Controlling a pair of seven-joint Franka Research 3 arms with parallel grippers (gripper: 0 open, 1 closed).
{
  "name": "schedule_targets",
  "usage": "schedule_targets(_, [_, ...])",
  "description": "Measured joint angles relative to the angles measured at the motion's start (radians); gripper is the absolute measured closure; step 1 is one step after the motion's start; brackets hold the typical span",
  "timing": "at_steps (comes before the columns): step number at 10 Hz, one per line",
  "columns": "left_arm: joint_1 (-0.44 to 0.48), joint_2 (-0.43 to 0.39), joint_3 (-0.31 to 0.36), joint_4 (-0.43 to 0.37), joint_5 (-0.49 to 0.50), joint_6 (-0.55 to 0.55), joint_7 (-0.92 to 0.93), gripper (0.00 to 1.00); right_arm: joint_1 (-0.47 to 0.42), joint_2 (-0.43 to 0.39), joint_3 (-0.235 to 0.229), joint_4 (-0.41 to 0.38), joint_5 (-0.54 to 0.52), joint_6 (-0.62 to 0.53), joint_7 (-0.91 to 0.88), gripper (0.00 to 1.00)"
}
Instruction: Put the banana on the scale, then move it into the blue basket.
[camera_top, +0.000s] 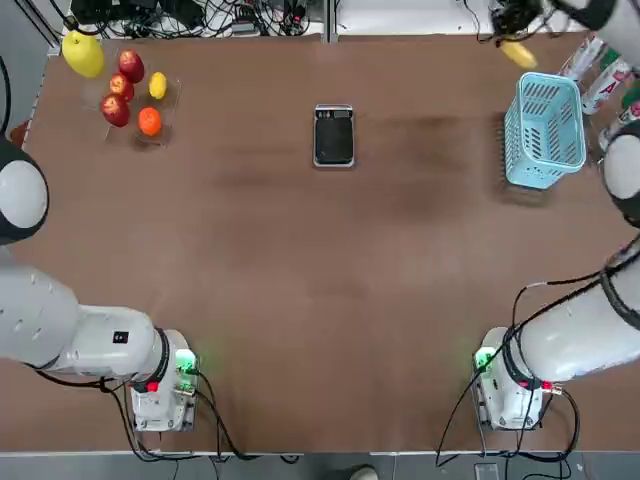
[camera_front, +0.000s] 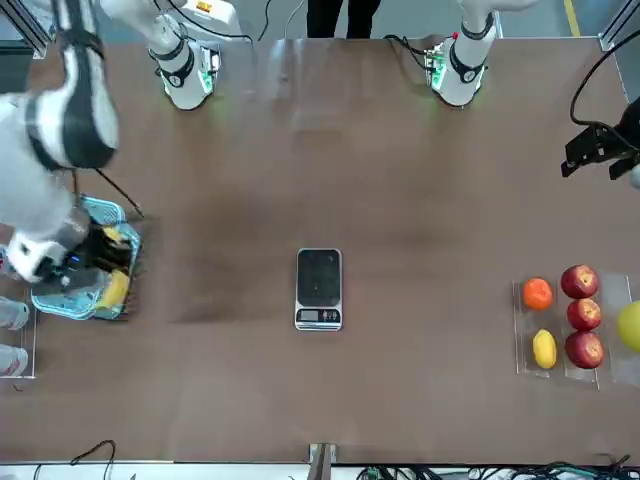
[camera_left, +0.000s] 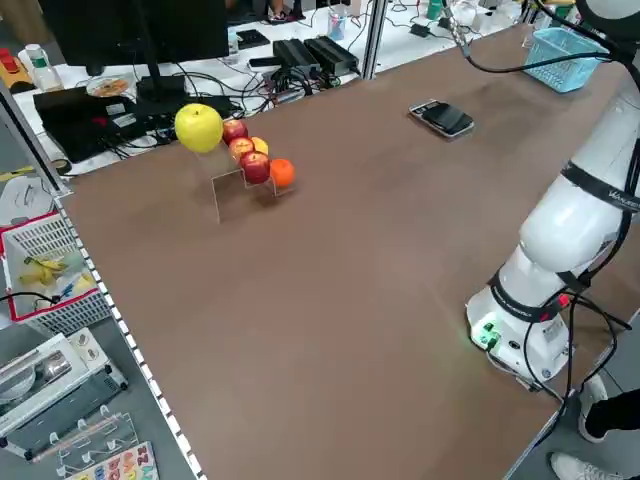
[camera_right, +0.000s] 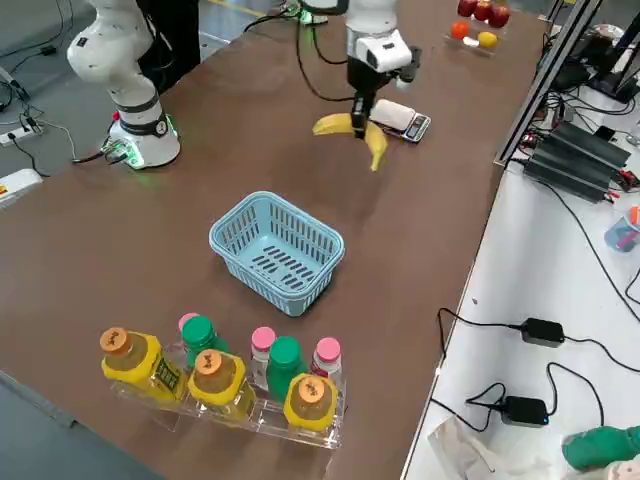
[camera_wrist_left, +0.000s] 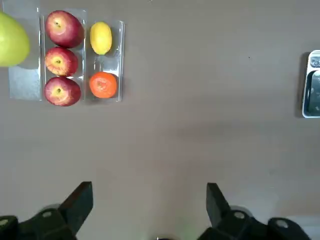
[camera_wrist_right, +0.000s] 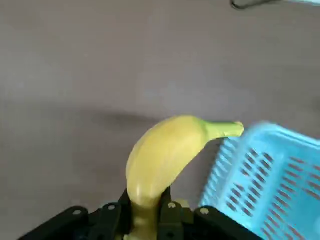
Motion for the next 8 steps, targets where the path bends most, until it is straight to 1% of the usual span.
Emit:
schedule_targets(1, [0.000,0.000,0.000,0.000,0.000,0.000,0.000,0.00,-0.074,-0.016,0.001,-0.036,-0.001,-0.014,-0.024,0.78])
schedule_targets(2, [0.000,0.000,0.000,0.000,0.000,0.000,0.000,0.00,-0.146,-0.013,0.002,-0.091,-0.001,0.021,-0.041,0.78])
schedule_targets(3, [0.000,0.001,0.000,0.000,0.000,0.000,0.000,0.00,-0.201,-0.003,0.002,-0.158,-0.001,0.099,-0.060,0.78])
schedule_targets(4, [0.000,0.001,0.000,-0.001,0.000,0.000,0.000,0.00,-0.230,0.010,0.003,-0.213,-0.001,0.180,-0.083,0.78])
schedule_targets(5, [0.000,0.001,0.000,-0.001,0.000,0.000,0.000,0.00,-0.247,0.030,0.005,-0.246,-0.001,0.242,-0.104,0.78])
schedule_targets(6, [0.000,0.001,0.000,-0.001,0.000,0.000,0.000,0.00,-0.261,0.054,0.008,-0.257,-0.001,0.278,-0.123,0.78])
schedule_targets(8, [-0.003,0.001,-0.003,-0.001,0.000,0.000,0.000,0.00,-0.270,0.076,0.009,-0.257,-0.001,0.292,-0.134,0.77])
